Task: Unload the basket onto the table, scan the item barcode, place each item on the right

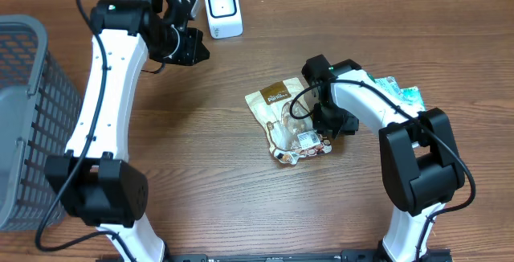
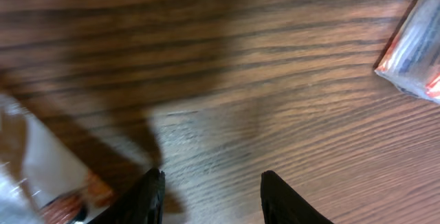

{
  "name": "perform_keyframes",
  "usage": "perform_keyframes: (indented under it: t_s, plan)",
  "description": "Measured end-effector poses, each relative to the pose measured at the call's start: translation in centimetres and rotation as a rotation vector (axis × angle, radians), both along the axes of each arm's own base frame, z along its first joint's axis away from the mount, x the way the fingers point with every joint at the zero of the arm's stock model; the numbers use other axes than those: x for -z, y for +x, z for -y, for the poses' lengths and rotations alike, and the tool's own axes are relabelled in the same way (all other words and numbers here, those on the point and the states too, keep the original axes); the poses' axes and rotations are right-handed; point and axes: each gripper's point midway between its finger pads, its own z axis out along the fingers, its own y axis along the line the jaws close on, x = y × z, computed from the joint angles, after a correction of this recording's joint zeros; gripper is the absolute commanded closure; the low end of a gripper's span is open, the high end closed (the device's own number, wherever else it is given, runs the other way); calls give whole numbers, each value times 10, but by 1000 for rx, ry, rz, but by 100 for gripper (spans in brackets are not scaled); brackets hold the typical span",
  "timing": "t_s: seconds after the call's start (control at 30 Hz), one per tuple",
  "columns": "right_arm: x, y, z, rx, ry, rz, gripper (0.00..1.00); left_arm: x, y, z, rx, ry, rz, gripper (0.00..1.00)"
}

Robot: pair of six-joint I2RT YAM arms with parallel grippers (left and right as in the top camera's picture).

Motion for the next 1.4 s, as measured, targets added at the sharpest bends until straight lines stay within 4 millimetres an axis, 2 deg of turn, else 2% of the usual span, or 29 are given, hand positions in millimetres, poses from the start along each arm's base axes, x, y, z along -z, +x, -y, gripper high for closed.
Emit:
perform_keyframes:
  t_s: [0.13, 0.27, 0.5, 0.57, 0.7, 0.77, 0.83, 0.9, 0.97, 1.1, 1.3, 1.4]
  plan:
    - [3, -4, -10, -30, -4, 2, 58, -5, 0, -8, -32, 27, 14, 96]
    - [4, -15, -43, -117, 21, -1, 58, -4, 1, -12, -54, 40, 10, 96]
    - [9, -39, -137, -318, 171, 46, 57, -1, 0, -20, -97, 80, -6, 96]
    - [8, -39, -163, -354, 232, 85, 57, 0, -2, -23, -106, 93, -13, 96]
    - [-6, -18, -228, -394, 432, 239, 56, 1, -3, -25, -123, 100, -22, 96]
    - [-16, -3, -250, -385, 515, 318, 52, 2, -3, -26, -128, 103, -27, 96]
    - [-25, 9, -261, -370, 562, 375, 52, 3, -5, -27, -129, 107, -33, 96]
    - [-28, 17, -261, -350, 572, 398, 52, 3, -6, -27, -129, 109, -39, 96]
    - [-27, 25, -249, -316, 556, 394, 52, 4, -7, -27, -130, 112, -45, 96]
    - [-33, 50, -212, -244, 507, 381, 51, 4, -8, -28, -142, 110, -53, 96]
    - [-63, 104, -154, -191, 480, 462, 51, 4, -8, -28, -193, 93, -70, 96]
    - [-68, 124, -132, -190, 469, 508, 52, 5, -9, -27, -202, 86, -77, 96]
